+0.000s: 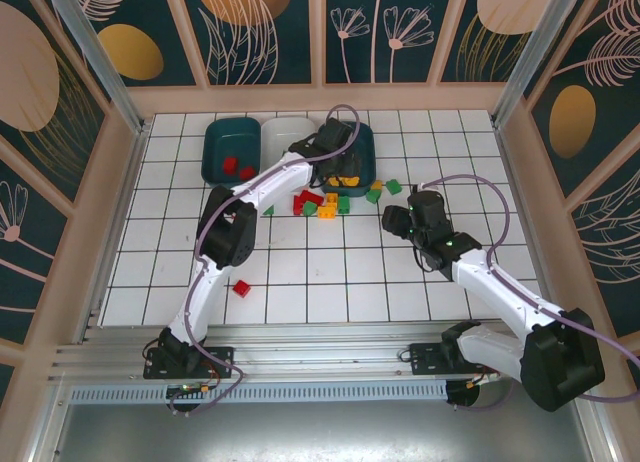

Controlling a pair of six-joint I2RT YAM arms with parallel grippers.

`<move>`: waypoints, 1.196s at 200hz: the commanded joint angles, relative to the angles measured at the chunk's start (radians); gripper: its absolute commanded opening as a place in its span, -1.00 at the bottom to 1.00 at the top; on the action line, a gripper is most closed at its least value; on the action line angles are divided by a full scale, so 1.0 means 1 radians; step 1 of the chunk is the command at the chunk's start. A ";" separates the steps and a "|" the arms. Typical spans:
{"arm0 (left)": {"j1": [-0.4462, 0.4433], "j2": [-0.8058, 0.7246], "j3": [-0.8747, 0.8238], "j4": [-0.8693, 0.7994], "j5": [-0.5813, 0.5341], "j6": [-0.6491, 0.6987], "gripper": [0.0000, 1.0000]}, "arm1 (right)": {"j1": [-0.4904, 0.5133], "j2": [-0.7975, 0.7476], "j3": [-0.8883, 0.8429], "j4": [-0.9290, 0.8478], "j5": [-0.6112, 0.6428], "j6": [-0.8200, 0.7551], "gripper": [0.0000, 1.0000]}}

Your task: Sort the legos into containers by color

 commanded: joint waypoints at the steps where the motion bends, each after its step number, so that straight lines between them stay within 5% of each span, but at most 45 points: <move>1: 0.001 -0.023 0.042 -0.049 -0.033 0.021 0.42 | -0.008 0.001 0.007 -0.005 0.002 0.013 0.35; 13: 0.001 -0.057 0.027 -0.049 -0.053 0.028 0.57 | -0.008 0.004 0.013 -0.006 0.002 0.011 0.35; 43: 0.011 -0.243 -0.129 0.014 -0.076 0.023 0.59 | -0.010 0.013 0.024 0.001 0.011 0.005 0.35; 96: 0.120 -0.835 -0.863 0.312 -0.077 -0.138 0.63 | 0.114 0.141 0.079 0.068 0.003 0.023 0.27; 137: 0.154 -1.249 -1.273 0.219 -0.223 -0.269 0.75 | 0.203 0.255 0.152 0.088 0.074 0.008 0.27; 161: 0.154 -1.454 -1.430 0.143 -0.177 -0.337 0.82 | 0.197 0.279 0.179 0.105 0.084 -0.003 0.28; 196: 0.145 -1.524 -1.537 0.010 -0.045 -0.395 0.72 | 0.187 0.318 0.199 0.136 0.071 -0.001 0.30; 239: 0.033 -1.485 -1.562 -0.088 -0.069 -0.416 0.74 | 0.185 0.354 0.181 0.182 0.026 0.031 0.32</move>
